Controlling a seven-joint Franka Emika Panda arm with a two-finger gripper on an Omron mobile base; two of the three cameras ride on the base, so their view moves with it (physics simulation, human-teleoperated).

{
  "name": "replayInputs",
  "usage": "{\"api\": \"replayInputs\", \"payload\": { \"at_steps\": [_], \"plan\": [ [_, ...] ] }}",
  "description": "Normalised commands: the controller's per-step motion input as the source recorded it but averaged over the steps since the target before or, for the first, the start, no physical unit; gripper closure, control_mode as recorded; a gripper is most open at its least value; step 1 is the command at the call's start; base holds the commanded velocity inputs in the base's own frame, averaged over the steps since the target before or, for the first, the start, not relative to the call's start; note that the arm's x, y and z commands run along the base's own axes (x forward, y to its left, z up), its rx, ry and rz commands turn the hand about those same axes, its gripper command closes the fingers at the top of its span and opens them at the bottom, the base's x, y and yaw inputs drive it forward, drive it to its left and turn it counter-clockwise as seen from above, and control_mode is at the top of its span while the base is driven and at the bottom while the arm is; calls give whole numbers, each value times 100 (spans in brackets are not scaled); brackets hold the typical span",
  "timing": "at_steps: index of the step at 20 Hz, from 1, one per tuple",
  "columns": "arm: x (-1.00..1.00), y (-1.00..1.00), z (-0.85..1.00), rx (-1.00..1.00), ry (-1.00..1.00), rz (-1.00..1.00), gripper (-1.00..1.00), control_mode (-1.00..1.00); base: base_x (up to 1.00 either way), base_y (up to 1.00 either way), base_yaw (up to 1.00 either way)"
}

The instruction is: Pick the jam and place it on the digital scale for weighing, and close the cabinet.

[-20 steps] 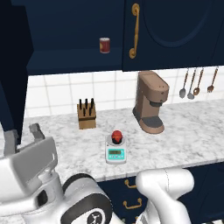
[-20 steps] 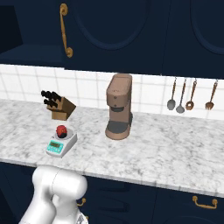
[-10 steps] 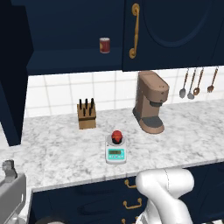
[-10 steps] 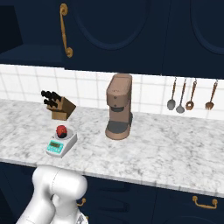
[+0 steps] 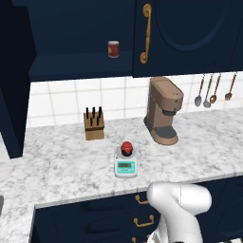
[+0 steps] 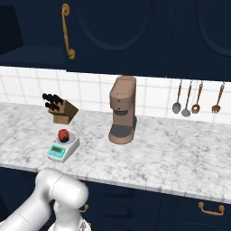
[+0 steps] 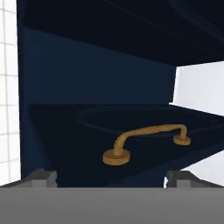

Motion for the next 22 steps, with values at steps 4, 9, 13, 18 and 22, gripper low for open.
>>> {"api": "replayInputs", "payload": {
  "at_steps": [4,9,13,18,22],
  "plan": [
    [100,36,-94,0,14,0,-100,-100,0,0,0],
    [100,46,-61,-1,-11,-4,-100,-100,0,0,0],
    [95,36,-4,-1,-21,-15,-100,-100,0,0,0],
    [62,-15,25,10,-1,-14,-100,-100,0,0,0],
    [0,-34,71,15,0,-4,-100,-100,0,0,0]
  ]
}}
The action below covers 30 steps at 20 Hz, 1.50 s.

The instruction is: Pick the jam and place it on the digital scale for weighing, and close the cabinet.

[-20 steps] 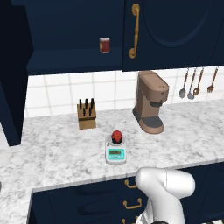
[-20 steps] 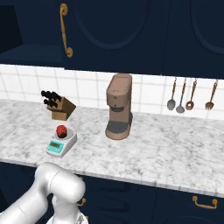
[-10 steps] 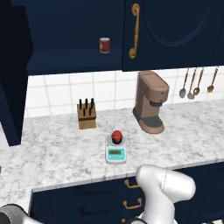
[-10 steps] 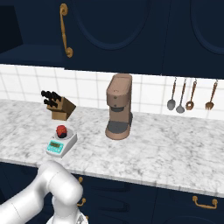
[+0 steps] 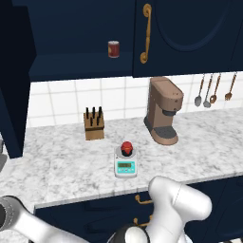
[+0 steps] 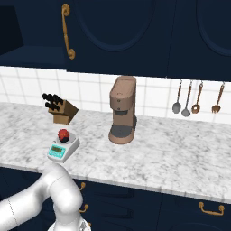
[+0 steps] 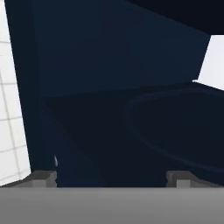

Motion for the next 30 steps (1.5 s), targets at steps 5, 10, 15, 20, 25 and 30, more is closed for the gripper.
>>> {"api": "replayInputs", "payload": {
  "at_steps": [5,10,15,20,25,30],
  "plan": [
    [2,-76,55,15,0,-6,-100,-100,0,0,0],
    [0,-100,54,23,-3,-5,-100,-100,0,0,0],
    [-4,-100,78,25,2,0,-100,-100,0,0,0],
    [48,-100,16,22,17,1,-100,-100,0,0,0],
    [38,-100,19,16,23,6,-100,-100,0,0,0],
    [61,-100,4,16,21,13,-100,-100,0,0,0]
  ]
}}
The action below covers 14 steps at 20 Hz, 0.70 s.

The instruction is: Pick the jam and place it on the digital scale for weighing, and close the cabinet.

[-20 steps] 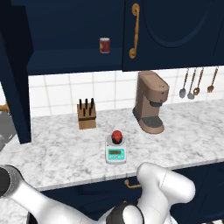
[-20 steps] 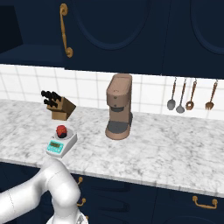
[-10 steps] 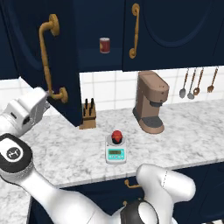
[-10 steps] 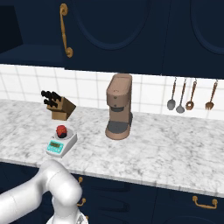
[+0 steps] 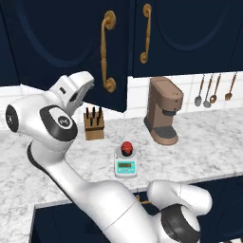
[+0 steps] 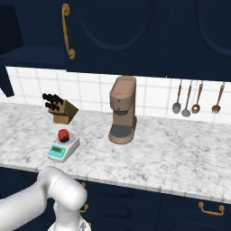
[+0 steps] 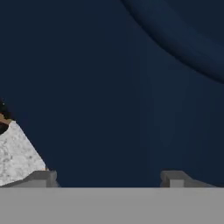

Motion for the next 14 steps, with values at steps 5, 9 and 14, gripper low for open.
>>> {"api": "replayInputs", "payload": {
  "at_steps": [5,9,14],
  "plan": [
    [95,-100,0,20,4,24,-100,-100,0,0,0],
    [88,-100,-2,21,0,29,-100,-100,0,0,0],
    [88,-90,0,17,22,25,-100,-100,0,0,0]
  ]
}}
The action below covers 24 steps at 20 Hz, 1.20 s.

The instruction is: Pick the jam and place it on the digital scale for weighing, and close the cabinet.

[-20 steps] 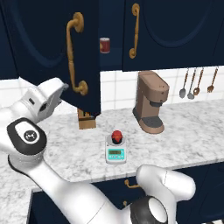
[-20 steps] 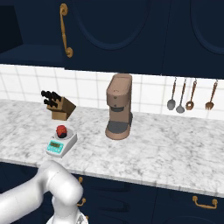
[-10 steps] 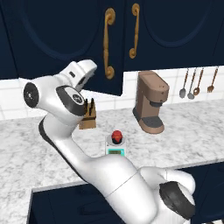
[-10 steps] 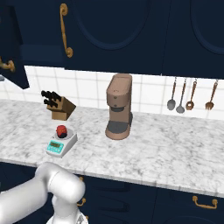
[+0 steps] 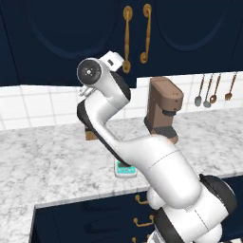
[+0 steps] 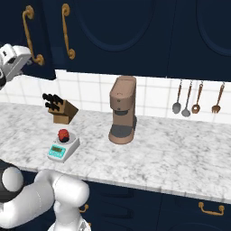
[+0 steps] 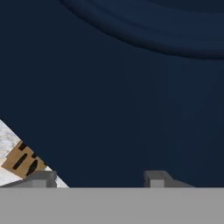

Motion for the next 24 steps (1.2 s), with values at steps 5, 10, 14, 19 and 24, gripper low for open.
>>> {"api": "replayInputs", "payload": {
  "at_steps": [5,10,14,19,24],
  "plan": [
    [82,-41,0,8,20,17,-100,-100,0,0,0],
    [70,-14,-10,2,6,12,-100,-100,0,0,0],
    [63,0,-33,0,-12,11,-100,-100,0,0,0],
    [83,-1,-80,0,-18,14,-100,-100,0,0,0],
    [29,-60,-99,8,-28,22,-100,-100,0,0,0]
  ]
}}
